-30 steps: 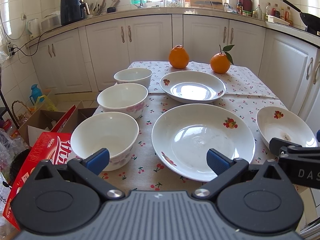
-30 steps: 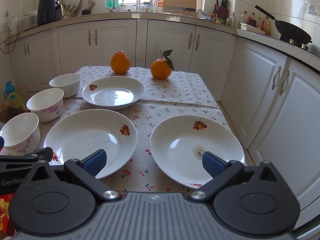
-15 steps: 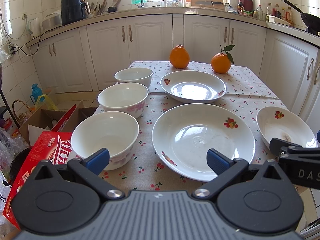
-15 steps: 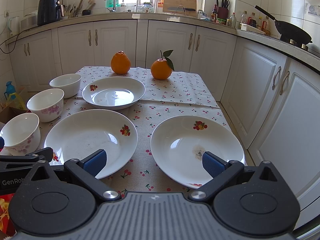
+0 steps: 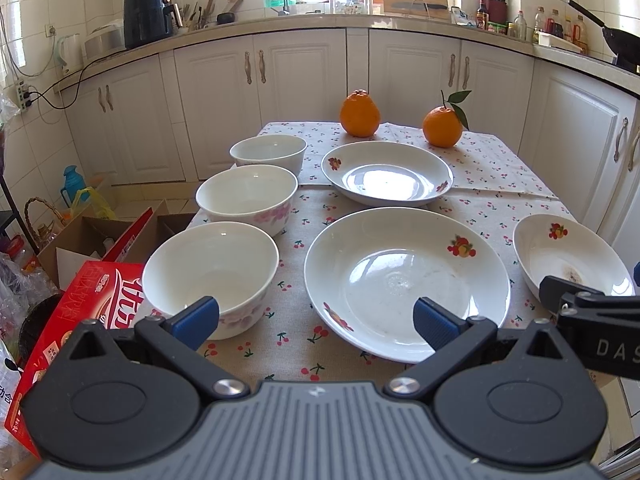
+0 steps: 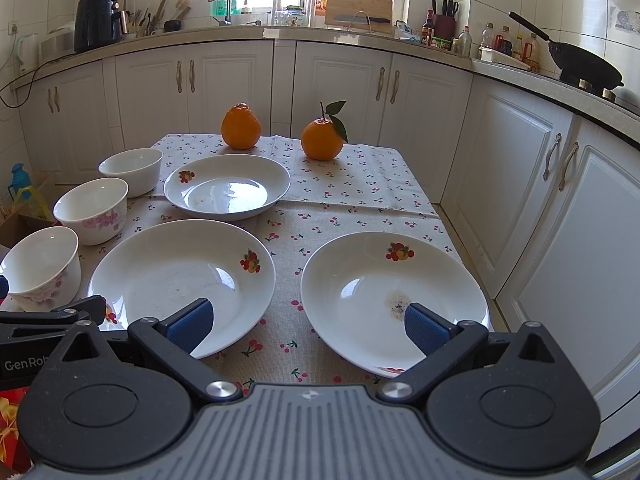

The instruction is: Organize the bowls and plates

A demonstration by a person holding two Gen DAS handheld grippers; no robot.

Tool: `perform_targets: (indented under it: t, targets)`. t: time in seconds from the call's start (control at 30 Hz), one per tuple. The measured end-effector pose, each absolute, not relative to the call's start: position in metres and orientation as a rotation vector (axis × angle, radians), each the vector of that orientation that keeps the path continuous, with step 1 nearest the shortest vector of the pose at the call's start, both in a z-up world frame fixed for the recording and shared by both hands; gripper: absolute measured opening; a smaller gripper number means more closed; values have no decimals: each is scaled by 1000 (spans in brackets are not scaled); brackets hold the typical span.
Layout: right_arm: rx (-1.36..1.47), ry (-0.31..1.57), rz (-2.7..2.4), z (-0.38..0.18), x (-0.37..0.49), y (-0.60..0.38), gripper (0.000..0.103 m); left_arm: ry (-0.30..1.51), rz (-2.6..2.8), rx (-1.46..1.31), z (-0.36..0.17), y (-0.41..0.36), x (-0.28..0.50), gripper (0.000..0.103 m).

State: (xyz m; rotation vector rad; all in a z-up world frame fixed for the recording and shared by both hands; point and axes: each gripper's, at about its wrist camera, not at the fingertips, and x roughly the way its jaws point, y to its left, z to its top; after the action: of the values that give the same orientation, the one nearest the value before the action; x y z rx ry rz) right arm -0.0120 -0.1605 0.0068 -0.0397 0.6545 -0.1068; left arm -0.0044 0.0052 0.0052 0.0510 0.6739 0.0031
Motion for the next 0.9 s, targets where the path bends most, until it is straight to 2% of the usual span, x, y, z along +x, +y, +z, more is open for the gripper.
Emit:
perform_targets:
  t: [0.9]
  targets:
    - [-27,620,-86,14,-9,-165,103,689,-37,17,9,3,5,102]
